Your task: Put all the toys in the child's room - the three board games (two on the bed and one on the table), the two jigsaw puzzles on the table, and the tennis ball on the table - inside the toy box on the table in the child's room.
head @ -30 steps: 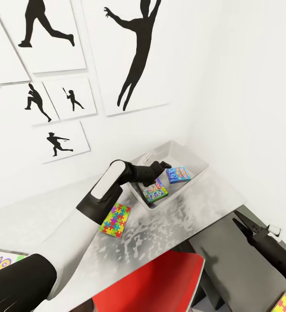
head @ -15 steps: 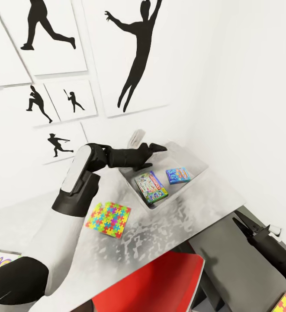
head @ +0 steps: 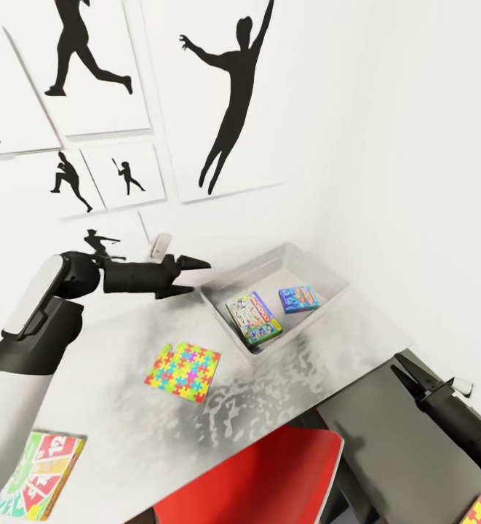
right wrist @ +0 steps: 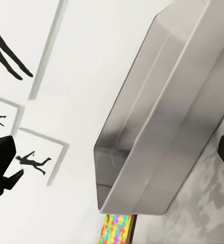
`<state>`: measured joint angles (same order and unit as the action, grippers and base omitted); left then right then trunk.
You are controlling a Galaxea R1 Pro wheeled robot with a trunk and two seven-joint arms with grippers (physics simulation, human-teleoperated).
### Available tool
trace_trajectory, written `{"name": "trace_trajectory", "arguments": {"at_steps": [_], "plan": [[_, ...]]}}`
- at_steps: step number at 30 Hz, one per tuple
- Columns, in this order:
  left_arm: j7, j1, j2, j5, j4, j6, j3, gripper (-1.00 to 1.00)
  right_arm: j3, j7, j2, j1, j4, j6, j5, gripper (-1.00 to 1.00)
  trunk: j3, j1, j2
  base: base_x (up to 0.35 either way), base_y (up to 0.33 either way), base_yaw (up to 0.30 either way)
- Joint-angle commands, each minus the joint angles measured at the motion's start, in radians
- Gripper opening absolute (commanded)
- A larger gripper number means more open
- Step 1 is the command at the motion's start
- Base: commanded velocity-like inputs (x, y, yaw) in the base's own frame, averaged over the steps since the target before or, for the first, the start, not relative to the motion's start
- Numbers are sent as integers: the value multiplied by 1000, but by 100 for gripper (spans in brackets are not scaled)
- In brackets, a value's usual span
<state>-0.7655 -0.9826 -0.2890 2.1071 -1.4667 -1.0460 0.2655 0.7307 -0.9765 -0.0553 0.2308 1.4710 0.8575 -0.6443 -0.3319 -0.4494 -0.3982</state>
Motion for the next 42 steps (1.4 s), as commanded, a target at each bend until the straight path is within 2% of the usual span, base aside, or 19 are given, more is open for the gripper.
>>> {"name": "trace_trajectory", "arguments": {"at_steps": [1,2,3,4,6,7,8,9,11,12,14,15,17,20,26,33,35,38,42], "plan": [[-7,7,-27,28,-2,2,1,100,1,-2,0,1,0,5,-1,100,0,-1,-2,0,0,0],[5,27,-71,56,-4,1,2,100,1,-2,0,1,0,5,-1,100,1,-1,-2,0,0,0],[14,37,-92,70,-5,1,1,100,1,-2,0,1,0,5,-1,100,3,-1,-2,0,0,0],[38,57,-133,96,-6,0,0,100,1,-2,0,1,0,5,-1,100,5,-1,-2,0,0,0],[68,76,-174,115,-6,-1,-1,100,0,-2,0,1,0,5,0,100,8,-1,-2,0,0,0],[108,92,-221,127,-7,-1,-2,100,1,-2,0,1,0,5,0,100,9,-1,-2,0,0,0],[128,100,-242,131,-7,-1,-1,100,1,-2,0,1,0,5,1,100,11,-1,-2,0,0,0],[172,117,-286,137,-7,-1,-1,100,1,-2,0,1,0,5,1,100,13,-1,-2,0,0,0],[223,136,-333,141,-6,-1,0,100,1,-2,0,1,0,5,1,100,16,-1,-2,0,0,0],[280,161,-379,143,-6,-1,1,100,1,-2,0,1,0,5,1,100,17,-1,-2,0,0,0],[343,189,-422,144,-4,-1,1,100,0,-2,0,1,0,5,1,100,20,-1,-2,0,0,0],[407,220,-460,143,0,-1,1,100,0,-2,0,1,0,5,1,100,21,-1,-2,0,0,0],[496,267,-501,137,6,-1,2,100,0,-2,0,1,0,5,1,100,24,-1,-2,0,0,0],[570,341,-525,87,22,-1,3,100,0,-2,0,1,0,5,1,100,28,-1,-2,0,0,0],[647,481,-526,-103,107,-1,1,100,0,-2,1,1,0,4,2,100,36,-1,-2,0,0,0],[789,526,-488,-242,297,5,-2,100,-1,-1,2,1,0,-2,2,100,45,-1,-2,0,0,0],[818,529,-477,-308,369,8,-12,100,-2,-1,2,1,1,-16,1,100,47,-1,-2,0,0,0],[854,532,-471,-366,396,9,-29,100,-4,0,6,1,0,-38,0,100,51,-1,-2,0,0,0],[918,533,-468,-400,384,10,-44,100,-8,0,11,1,0,-53,0,100,54,-1,-2,0,0,0]]}}
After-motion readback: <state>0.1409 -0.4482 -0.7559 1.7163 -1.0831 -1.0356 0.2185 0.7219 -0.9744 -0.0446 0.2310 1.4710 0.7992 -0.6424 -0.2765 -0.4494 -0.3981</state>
